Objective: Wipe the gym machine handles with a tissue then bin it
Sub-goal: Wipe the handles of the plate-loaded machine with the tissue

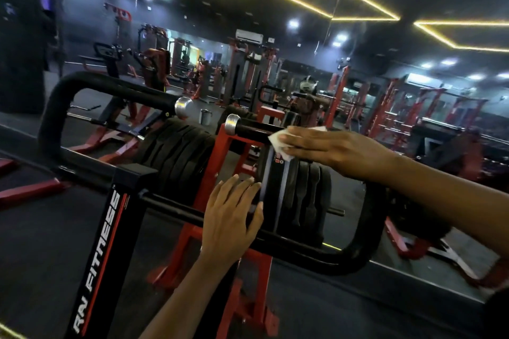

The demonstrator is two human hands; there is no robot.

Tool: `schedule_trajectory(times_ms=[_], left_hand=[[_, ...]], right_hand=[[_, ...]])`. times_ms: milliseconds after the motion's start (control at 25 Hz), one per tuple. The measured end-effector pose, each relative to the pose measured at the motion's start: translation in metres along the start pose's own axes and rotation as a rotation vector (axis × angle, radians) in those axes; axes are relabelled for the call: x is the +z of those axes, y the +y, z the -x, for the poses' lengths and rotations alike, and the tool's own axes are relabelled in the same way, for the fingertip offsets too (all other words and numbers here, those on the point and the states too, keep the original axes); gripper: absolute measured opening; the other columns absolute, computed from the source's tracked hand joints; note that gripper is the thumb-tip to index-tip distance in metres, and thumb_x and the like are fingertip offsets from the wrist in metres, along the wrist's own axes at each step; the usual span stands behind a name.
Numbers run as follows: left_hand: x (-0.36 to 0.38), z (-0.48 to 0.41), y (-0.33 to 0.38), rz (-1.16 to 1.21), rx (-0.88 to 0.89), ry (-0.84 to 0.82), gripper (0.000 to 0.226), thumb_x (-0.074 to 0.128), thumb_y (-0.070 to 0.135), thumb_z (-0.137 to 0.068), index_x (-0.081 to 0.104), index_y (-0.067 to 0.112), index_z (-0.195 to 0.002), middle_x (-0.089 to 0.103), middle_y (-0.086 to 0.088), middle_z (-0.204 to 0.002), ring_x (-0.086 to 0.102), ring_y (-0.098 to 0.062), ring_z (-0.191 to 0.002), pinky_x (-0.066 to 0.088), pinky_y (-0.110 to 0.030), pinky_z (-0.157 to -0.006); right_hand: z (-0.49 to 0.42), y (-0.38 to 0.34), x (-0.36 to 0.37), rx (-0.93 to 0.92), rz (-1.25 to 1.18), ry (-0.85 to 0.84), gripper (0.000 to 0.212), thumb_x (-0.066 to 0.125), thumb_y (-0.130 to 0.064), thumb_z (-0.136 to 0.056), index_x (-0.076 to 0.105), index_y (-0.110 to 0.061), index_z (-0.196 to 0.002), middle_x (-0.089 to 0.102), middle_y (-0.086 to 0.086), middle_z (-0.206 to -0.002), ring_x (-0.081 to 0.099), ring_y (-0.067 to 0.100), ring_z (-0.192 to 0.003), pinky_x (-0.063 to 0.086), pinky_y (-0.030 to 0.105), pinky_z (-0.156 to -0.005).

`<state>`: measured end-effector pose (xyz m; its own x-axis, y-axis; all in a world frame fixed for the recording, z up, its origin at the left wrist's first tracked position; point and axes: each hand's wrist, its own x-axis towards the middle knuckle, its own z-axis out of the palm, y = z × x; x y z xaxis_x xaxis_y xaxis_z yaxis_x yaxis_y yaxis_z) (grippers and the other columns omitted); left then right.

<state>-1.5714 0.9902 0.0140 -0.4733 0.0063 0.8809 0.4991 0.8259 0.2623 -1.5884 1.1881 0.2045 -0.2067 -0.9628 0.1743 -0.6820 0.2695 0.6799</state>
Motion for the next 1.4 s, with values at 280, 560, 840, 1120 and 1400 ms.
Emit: schedule_trajectory(times_ms=[280, 560, 840, 1120, 1400], left_hand=[[0.002, 0.002, -0.003, 0.029, 0.011, 0.019, 0.038, 0.04, 0.035, -0.09, 0.062, 0.016, -0.115, 0.062, -0.001, -0.121, 0.043, -0.016, -0.122, 0.038, -0.036, -0.1], [0.003, 0.002, -0.003, 0.064, 0.003, 0.021, 0.036, 0.041, 0.034, -0.09, 0.059, 0.016, -0.115, 0.062, -0.001, -0.121, 0.042, -0.015, -0.124, 0.029, -0.029, -0.103], [0.001, 0.002, -0.002, 0.033, 0.002, 0.002, 0.038, 0.04, 0.035, -0.089, 0.064, 0.016, -0.111, 0.062, -0.001, -0.121, 0.041, -0.015, -0.124, 0.035, -0.035, -0.1], [0.0, 0.002, -0.002, 0.046, -0.004, -0.02, 0.037, 0.04, 0.033, -0.089, 0.065, 0.016, -0.111, 0.061, 0.001, -0.122, 0.043, -0.015, -0.124, 0.031, -0.029, -0.103], [0.0, 0.002, -0.002, 0.031, 0.007, -0.035, 0.038, 0.038, 0.032, -0.091, 0.066, 0.015, -0.11, 0.063, 0.0, -0.12, 0.048, -0.017, -0.121, 0.038, -0.034, -0.1]], right_hand=[[-0.085, 0.01, -0.006, 0.517, -0.571, -0.082, 0.04, 0.048, 0.003, -0.089, 0.05, -0.01, -0.127, 0.057, 0.008, -0.126, 0.058, 0.0, -0.097, 0.038, 0.005, -0.091], [-0.023, 0.051, -0.017, 0.795, -1.05, -0.384, 0.032, 0.043, -0.001, -0.093, 0.057, -0.014, -0.118, 0.071, -0.012, -0.083, 0.052, 0.01, -0.054, 0.042, 0.012, -0.051], [-0.091, 0.047, 0.012, 0.86, -1.251, -0.443, 0.043, 0.034, 0.001, -0.089, 0.068, -0.022, -0.101, 0.073, -0.007, -0.084, 0.051, 0.008, -0.05, 0.042, 0.015, -0.045], [-0.013, 0.049, -0.01, 1.056, -1.293, -0.39, 0.038, 0.031, 0.005, -0.091, 0.065, -0.007, -0.104, 0.07, -0.007, -0.065, 0.051, -0.001, -0.04, 0.039, 0.008, -0.037], [-0.013, 0.037, -0.03, 0.936, -1.042, -0.347, 0.036, 0.039, 0.004, -0.09, 0.058, -0.014, -0.115, 0.071, -0.002, -0.088, 0.051, -0.002, -0.047, 0.04, 0.009, -0.048]])
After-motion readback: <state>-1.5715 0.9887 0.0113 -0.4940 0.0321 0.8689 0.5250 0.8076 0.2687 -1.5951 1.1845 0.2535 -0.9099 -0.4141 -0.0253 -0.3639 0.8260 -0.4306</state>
